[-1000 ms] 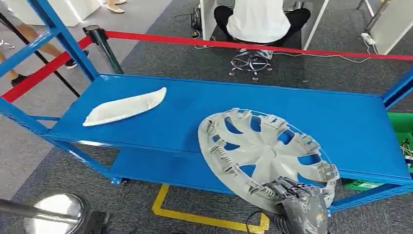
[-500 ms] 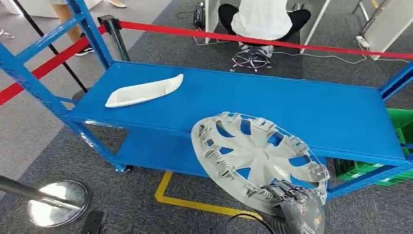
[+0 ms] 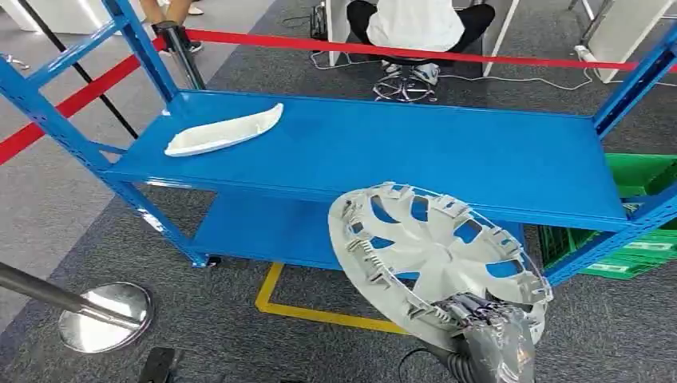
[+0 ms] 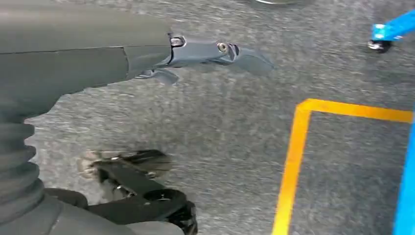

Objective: Take the parts from the cabinet and place them on the table.

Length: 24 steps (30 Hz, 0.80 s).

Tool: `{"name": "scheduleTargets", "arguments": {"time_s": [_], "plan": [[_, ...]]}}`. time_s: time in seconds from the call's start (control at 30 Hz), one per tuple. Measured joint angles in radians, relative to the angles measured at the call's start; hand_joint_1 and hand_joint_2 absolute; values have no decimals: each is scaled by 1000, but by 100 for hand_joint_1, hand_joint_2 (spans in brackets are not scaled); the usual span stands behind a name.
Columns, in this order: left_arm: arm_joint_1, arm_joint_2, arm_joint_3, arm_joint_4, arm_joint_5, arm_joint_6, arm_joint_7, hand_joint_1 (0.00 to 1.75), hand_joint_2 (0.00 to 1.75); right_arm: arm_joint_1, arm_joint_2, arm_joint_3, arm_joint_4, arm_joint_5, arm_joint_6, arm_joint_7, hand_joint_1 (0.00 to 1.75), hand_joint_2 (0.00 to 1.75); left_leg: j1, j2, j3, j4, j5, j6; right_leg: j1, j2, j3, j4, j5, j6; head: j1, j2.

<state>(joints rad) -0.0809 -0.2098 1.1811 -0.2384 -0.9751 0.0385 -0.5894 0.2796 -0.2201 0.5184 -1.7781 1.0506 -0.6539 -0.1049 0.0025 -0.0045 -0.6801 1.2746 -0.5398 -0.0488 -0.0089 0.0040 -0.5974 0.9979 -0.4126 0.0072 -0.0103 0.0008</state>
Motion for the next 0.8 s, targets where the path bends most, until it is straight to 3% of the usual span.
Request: {"name": "scheduleTargets", "arguments": {"time_s": [0.07, 0.1, 0.13, 0.17, 0.27, 0.3, 0.33, 0.4, 0.43, 0.47, 0.53, 0.57, 0.6, 0.63, 0.67, 0.7, 0.77, 0.8], "plan": [[-1, 1, 0, 0, 0, 0, 0, 0, 175, 0, 1, 0, 2, -1, 0, 0, 175, 175, 2, 0, 100, -124, 65, 2, -2, 2, -26, 1, 22, 7, 0, 0], [-3, 1, 0, 0, 0, 0, 0, 0, 175, -1, 1, 0, 2, -1, 0, -1, 175, 175, 4, -2, 166, -211, 62, 3, -1, 3, -31, 3, 31, 13, 0, 0], [-6, -1, 0, 0, 0, -1, 0, 0, 175, 0, 1, 0, 2, -1, 0, -2, 175, 175, 5, -7, 230, -294, 37, 5, 5, 2, -39, 4, 38, 18, -3, 0], [-9, -1, 0, 0, 0, -2, 0, 0, 175, -2, 1, 0, 2, -1, 0, -3, 175, 175, 3, -11, 240, -339, 22, 17, 6, 1, -44, 6, 48, 24, 0, 0], [-2, -2, 1, 0, 0, -2, -1, 0, 175, -3, 2, -1, 3, 0, 0, -6, 175, 175, -3, -4, 216, -332, 49, 42, -2, 5, -55, -9, 82, 43, -1, 0], [1, 0, 2, 0, 0, -3, -1, 0, 175, -2, 2, -2, 3, 0, 0, -7, 175, 175, -1, 2, 207, -333, 58, 50, -5, 3, -64, 3, 54, 46, -1, 0], [1, 1, 3, 0, 1, -4, -1, 0, 175, -1, 2, -3, 4, 0, 0, -7, 175, 175, -2, 2, 196, -333, 69, 59, -4, -1, -82, 44, -3, 47, 3, 0], [-2, 1, 4, 0, 0, -6, -3, 0, 175, -3, 2, -3, 5, 0, 0, -7, 175, 175, -5, 4, 168, -332, 92, 66, -3, 0, -124, 212, -127, 50, 7, 0], [-2, 0, 4, 0, 0, -6, -5, 0, 175, -3, 2, -3, 5, 1, 0, -7, 175, 175, -8, 4, 153, -331, 104, 67, -3, 0, -136, 285, -156, 50, 8, 0], [-1, 0, 4, 0, 0, -6, -6, 0, 175, -3, 2, -3, 6, 2, 0, -7, 175, 175, -10, 5, 139, -330, 115, 67, -2, 0, -132, 320, -153, 49, 7, 0], [-1, 0, 4, 0, 0, -6, -8, 0, 175, -3, 3, -4, 7, 2, 0, -7, 175, 175, -14, 7, 113, -329, 134, 66, 0, 0, -69, 275, -89, 42, 7, 0], [-2, -1, 4, 0, 0, -6, -8, 0, 175, -3, 3, -4, 7, 2, 0, -7, 175, 175, -15, 7, 100, -326, 144, 63, 2, -1, -4, 195, -55, 37, 8, 0], [-3, -1, 4, 0, 0, -6, -9, 0, 175, -4, 3, -4, 8, 2, 0, -7, 175, 175, -16, 7, 90, -322, 152, 60, 5, -3, 69, 98, -51, 31, 7, 0], [-3, -2, 4, 0, 0, -6, -10, 0, 175, -9, 3, -4, 8, 2, 1, -7, 175, 175, -20, 7, 81, -317, 158, 55, 10, -8, 126, 6, -94, 27, 8, 0], [-3, -2, 4, 0, 0, -7, -10, 0, 175, -13, 3, -5, 8, 2, 0, -7, 175, 175, -20, 9, 77, -314, 166, 51, 10, -7, 144, -30, -103, 26, 5, 0], [-4, -2, 4, 0, 0, -7, -10, 0, 175, -13, 4, -6, 9, 3, 1, -7, 175, 175, -19, 10, 76, -315, 176, 46, 13, -5, 124, -22, -96, 25, 6, 0], [-5, -2, 4, 0, 0, -10, -11, 0, 175, -16, 4, -6, 10, 3, 1, -11, 175, 175, -17, 10, 69, -315, 191, 34, 14, -4, 110, -17, -84, 10, 9, 0], [-5, 1, 5, 0, 2, -10, -12, 0, 175, -19, 7, -6, 10, 3, 1, -13, 175, 175, -15, 7, 60, -308, 174, 27, 7, -9, 100, -22, -71, 3, 11, 0]]}}
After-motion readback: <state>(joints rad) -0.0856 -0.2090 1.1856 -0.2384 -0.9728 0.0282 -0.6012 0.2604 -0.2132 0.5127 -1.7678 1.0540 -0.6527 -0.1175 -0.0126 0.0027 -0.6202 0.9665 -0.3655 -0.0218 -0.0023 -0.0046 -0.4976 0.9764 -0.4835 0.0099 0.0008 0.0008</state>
